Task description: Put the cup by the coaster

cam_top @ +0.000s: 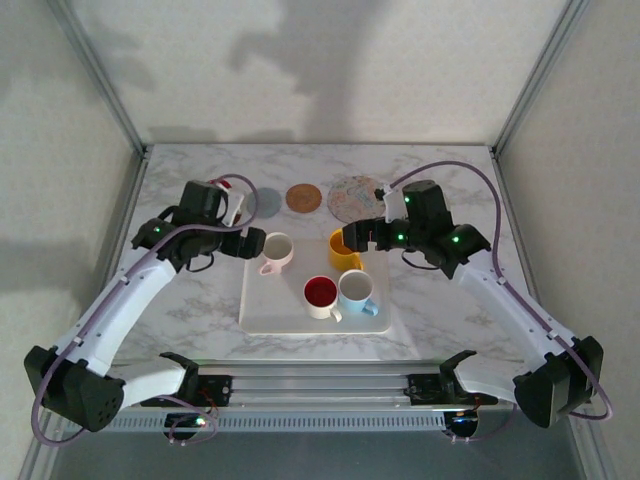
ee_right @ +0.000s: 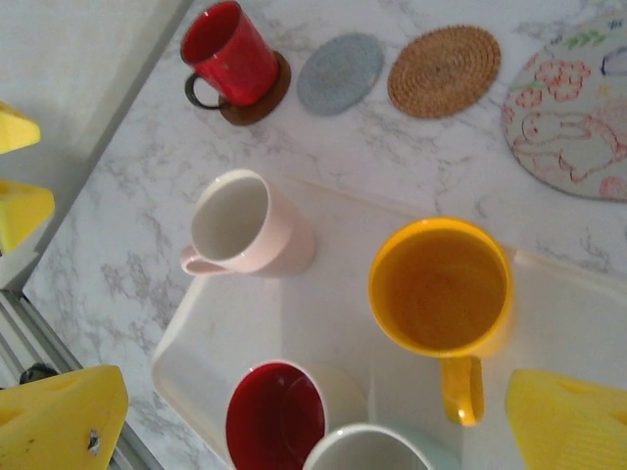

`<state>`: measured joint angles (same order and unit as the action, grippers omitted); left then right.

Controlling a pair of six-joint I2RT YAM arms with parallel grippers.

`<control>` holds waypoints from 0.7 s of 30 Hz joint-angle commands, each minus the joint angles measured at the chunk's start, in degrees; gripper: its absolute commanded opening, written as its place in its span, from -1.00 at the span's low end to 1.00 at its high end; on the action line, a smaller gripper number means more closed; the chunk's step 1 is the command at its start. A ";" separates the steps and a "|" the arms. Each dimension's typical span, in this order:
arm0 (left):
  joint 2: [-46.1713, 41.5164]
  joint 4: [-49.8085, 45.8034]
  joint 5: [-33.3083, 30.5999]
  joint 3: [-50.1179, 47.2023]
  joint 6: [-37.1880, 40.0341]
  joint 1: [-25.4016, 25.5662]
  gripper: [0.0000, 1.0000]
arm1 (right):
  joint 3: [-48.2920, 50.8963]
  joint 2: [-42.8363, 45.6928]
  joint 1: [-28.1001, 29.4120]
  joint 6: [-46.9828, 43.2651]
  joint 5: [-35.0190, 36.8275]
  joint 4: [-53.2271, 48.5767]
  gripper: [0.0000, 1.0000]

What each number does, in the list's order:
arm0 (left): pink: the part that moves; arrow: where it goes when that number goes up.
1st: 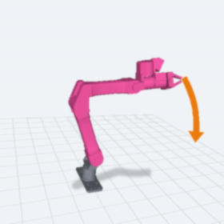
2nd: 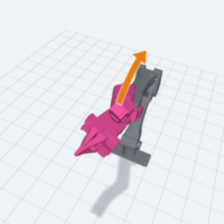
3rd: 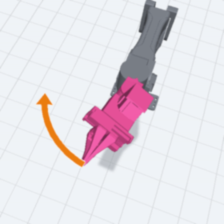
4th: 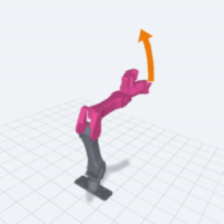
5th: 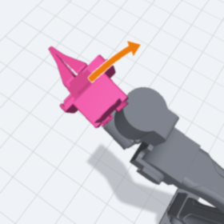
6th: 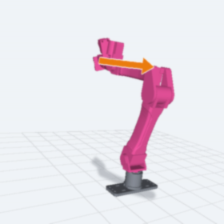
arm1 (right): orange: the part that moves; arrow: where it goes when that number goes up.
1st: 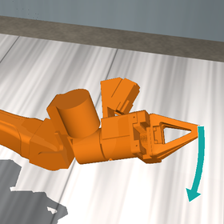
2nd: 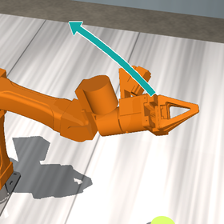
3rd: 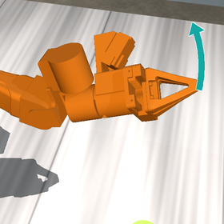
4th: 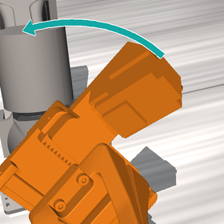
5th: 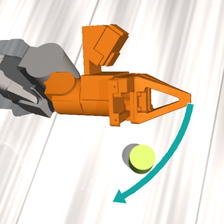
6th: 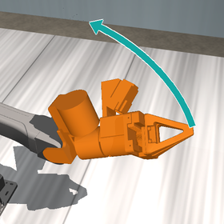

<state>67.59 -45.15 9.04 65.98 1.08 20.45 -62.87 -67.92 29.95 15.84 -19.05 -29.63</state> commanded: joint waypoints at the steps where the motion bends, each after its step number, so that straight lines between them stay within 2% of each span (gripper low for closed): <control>1: -1.34 -0.55 -1.04 -1.94 -1.04 1.63 0.99 | 1.32 1.52 0.54 0.25 0.77 -0.91 0.99; 10: -0.30 2.32 -1.26 -6.71 -4.10 6.83 0.98 | 5.25 2.79 0.54 2.00 0.25 2.09 0.99; 21: 7.74 4.11 -3.32 -8.21 -6.22 9.96 0.88 | 7.23 3.05 0.54 2.81 0.37 3.85 0.99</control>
<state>73.82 -41.74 7.51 58.65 -3.68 29.71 -56.55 -66.08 29.95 17.82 -19.07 -27.51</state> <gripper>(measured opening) 0.947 0.993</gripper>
